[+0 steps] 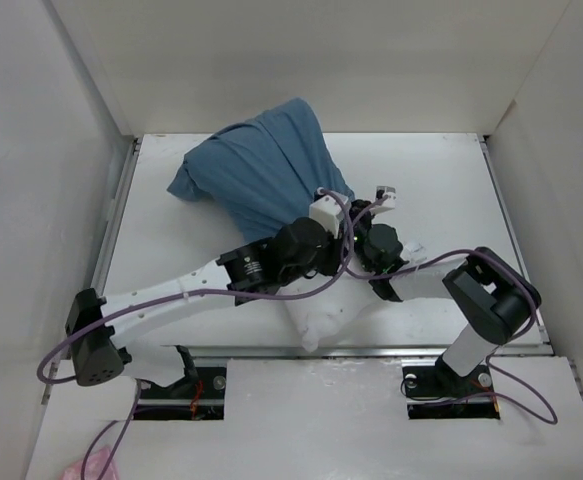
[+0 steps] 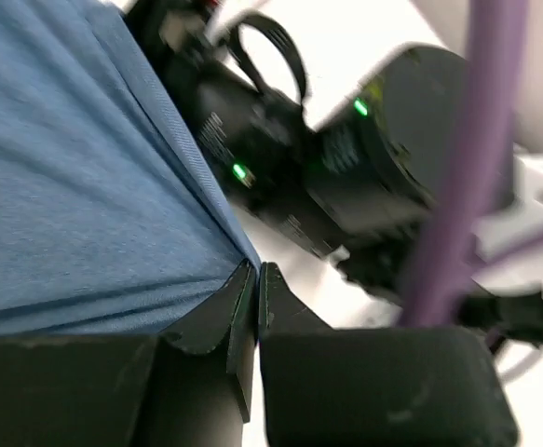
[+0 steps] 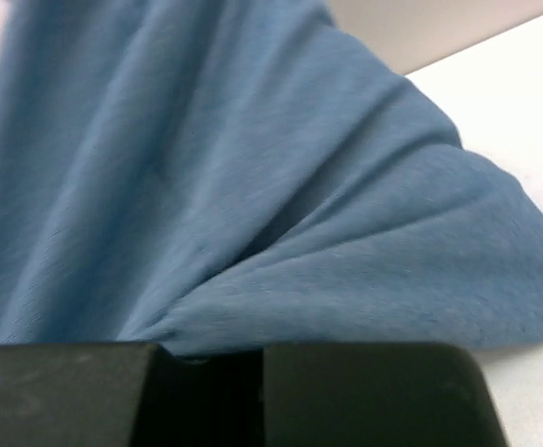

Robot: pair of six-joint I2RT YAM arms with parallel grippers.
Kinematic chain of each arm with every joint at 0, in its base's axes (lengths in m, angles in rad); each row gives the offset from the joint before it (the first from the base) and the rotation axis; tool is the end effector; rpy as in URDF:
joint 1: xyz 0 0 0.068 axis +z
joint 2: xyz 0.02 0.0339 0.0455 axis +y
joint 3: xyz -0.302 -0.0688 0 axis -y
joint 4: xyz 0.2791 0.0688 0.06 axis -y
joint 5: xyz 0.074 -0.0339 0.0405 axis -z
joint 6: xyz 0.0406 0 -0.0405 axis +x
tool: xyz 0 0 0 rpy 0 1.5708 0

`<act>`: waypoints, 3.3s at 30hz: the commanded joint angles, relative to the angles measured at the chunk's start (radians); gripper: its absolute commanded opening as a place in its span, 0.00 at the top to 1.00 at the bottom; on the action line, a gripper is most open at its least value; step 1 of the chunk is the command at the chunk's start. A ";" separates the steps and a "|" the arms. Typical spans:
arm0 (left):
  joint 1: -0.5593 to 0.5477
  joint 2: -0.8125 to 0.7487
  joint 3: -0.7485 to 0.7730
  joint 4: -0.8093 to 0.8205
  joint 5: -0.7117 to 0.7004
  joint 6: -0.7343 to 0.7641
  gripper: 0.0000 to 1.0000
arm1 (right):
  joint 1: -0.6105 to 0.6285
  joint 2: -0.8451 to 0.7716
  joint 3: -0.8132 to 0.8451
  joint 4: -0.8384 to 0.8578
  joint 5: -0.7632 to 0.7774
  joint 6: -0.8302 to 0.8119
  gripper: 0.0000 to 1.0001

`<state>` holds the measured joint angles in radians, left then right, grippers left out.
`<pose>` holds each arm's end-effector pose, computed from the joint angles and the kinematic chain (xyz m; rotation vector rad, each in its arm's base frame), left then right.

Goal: Put the pillow into the pillowcase

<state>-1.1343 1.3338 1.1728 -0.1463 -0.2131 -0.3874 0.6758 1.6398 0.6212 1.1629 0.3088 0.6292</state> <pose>0.1526 -0.3068 0.3872 0.5704 1.8750 -0.8346 0.2806 0.2092 0.2248 0.2295 1.4717 0.8475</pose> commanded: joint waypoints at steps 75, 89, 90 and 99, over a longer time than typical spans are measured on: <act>0.383 0.261 -0.380 0.303 -0.312 -0.140 0.48 | 0.272 -0.245 0.295 -1.264 0.194 -0.404 1.00; 0.165 -0.017 -0.240 0.163 -0.275 -0.061 1.00 | 0.272 -0.269 0.247 -0.700 0.386 -0.306 1.00; 0.145 -0.054 -0.228 0.150 -0.260 -0.061 1.00 | 0.272 -0.238 0.273 -0.672 0.448 -0.306 1.00; 0.019 -0.242 -0.154 -0.025 -0.002 -0.160 1.00 | 0.209 0.093 0.655 -0.740 0.754 -0.009 1.00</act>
<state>-1.0245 1.1320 0.9688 -0.1371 -0.4568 -0.4801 0.9390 1.6661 1.1404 0.3691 1.0031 0.4042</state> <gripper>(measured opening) 0.006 0.056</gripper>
